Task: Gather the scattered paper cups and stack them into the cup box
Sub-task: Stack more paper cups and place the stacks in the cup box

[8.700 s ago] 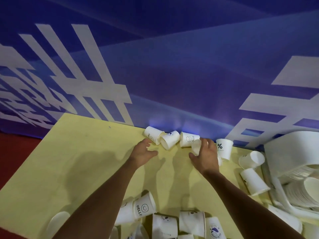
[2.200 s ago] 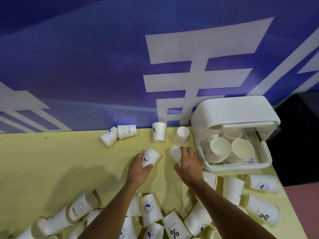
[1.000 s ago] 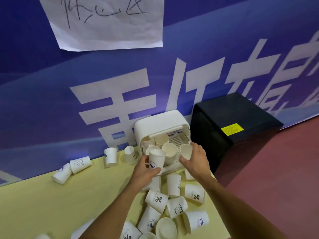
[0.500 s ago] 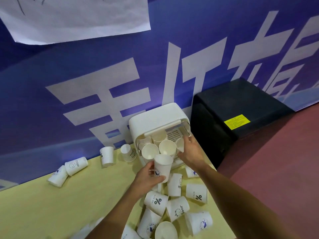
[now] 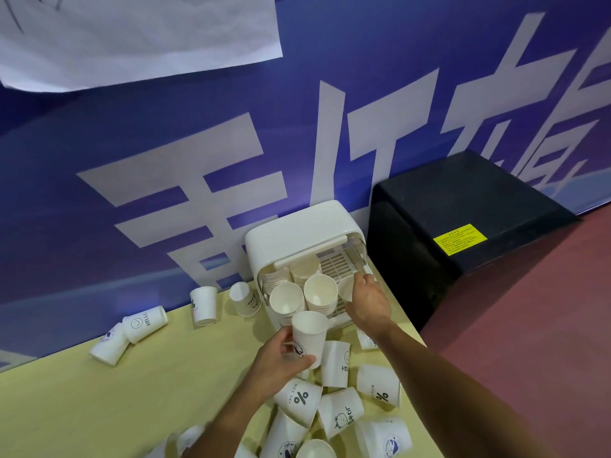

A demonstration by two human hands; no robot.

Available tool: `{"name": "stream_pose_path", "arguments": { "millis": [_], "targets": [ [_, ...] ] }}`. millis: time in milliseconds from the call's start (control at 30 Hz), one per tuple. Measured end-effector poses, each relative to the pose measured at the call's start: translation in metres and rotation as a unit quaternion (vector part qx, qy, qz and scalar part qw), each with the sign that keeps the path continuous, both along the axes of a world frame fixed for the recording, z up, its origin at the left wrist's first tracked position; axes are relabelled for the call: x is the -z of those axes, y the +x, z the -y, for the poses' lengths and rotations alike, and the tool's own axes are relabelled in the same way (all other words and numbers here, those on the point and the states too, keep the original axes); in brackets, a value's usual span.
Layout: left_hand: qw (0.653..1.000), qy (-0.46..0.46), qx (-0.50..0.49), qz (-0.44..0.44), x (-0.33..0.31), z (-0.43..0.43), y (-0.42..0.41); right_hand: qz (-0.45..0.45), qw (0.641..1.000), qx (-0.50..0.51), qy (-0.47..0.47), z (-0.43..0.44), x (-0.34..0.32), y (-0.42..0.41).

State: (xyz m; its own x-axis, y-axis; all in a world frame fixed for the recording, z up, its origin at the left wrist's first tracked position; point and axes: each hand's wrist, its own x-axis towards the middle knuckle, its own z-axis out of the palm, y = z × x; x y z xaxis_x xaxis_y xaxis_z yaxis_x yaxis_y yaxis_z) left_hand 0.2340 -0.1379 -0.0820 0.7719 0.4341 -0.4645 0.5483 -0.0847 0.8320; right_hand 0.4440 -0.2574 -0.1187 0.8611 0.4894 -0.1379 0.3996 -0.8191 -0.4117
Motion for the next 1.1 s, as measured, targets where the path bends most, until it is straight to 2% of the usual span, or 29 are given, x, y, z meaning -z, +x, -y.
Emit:
{"name": "stream_pose_path", "arguments": {
  "millis": [133, 333, 400, 600, 767, 833, 933, 1100],
  "targets": [
    [1.000, 0.006, -0.003, 0.000, -0.003, 0.003, -0.004, 0.005, 0.999, 0.014, 0.038, 0.008, -0.006, -0.011],
    [1.000, 0.007, -0.023, 0.003, -0.008, 0.006, -0.001, -0.033, 0.979, 0.010, 0.201, 0.026, -0.029, -0.048],
    [0.999, 0.008, -0.033, 0.003, -0.008, 0.011, 0.000, -0.054, 0.972, 0.003, 0.229, 0.033, -0.038, -0.062],
    [0.999, 0.014, -0.026, 0.038, -0.015, 0.026, 0.013, -0.151, 0.960, -0.042, 0.234, 0.036, -0.052, -0.082],
    [0.998, 0.034, 0.011, 0.050, -0.019, 0.029, 0.024, -0.156, 0.959, -0.025, 0.237, 0.037, -0.057, -0.078],
    [0.998, 0.042, 0.014, 0.050, -0.020, 0.027, 0.026, -0.150, 0.947, 0.023, 0.282, 0.038, -0.063, -0.069],
    [0.997, 0.053, 0.018, 0.045, -0.013, 0.021, 0.021, -0.084, 0.934, 0.092, 0.336, 0.039, -0.074, -0.048],
    [0.998, 0.062, 0.007, 0.021, 0.000, 0.009, 0.005, -0.064, 0.960, 0.070, 0.264, 0.030, -0.071, -0.020]
  ]
}}
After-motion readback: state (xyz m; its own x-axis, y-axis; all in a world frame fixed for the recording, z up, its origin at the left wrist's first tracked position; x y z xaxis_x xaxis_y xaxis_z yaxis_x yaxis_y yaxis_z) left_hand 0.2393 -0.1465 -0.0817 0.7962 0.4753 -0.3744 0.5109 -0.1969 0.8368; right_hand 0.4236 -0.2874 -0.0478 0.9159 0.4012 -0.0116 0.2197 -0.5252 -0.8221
